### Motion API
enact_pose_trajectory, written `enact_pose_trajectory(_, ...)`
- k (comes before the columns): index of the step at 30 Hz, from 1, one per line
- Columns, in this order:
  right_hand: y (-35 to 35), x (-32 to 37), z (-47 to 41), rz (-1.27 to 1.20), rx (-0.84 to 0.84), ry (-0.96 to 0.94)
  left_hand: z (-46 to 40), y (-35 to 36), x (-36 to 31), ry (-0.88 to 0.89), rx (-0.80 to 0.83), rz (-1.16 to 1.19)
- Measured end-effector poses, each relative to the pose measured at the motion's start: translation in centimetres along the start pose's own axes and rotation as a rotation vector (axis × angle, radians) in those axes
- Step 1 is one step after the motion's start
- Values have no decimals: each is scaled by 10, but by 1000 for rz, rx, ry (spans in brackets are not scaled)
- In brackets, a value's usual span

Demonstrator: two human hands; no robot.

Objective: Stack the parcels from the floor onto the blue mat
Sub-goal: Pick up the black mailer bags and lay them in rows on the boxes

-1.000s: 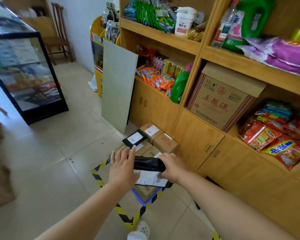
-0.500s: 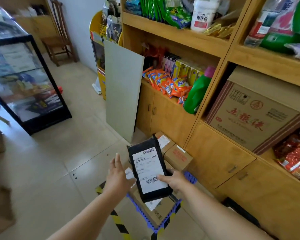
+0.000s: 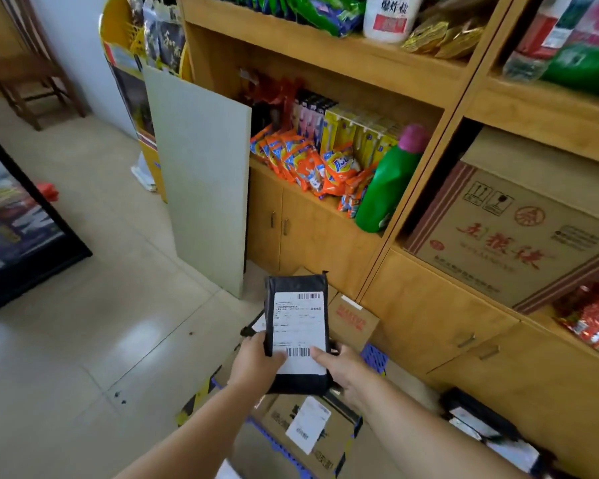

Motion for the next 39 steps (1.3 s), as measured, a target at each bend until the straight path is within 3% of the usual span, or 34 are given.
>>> enact_pose_trajectory(13,85,26,-94,-338,-187,244,-175,-35,48,107,427,-318)
enact_pose_trajectory(21,98,-1,-177,-571,-255,348,-253,10,116,43,590,-331)
enact_pose_trajectory(33,96,-84,-324,-718,-217,489,-338,104,237,-3,743,-310)
enact_pose_trajectory(39,93,-114,-402,-566,-317,416,-404,114,288,174,613,-724)
Point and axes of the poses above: each hand's wrist, its own z-axis away from the middle knuckle, its own y-axis out of the palm, x = y × z, the point moved 3 cm from there along -z, towards the middle knuckle, and after that the axes turned 7 degrees about y, right-handed, at the moved point
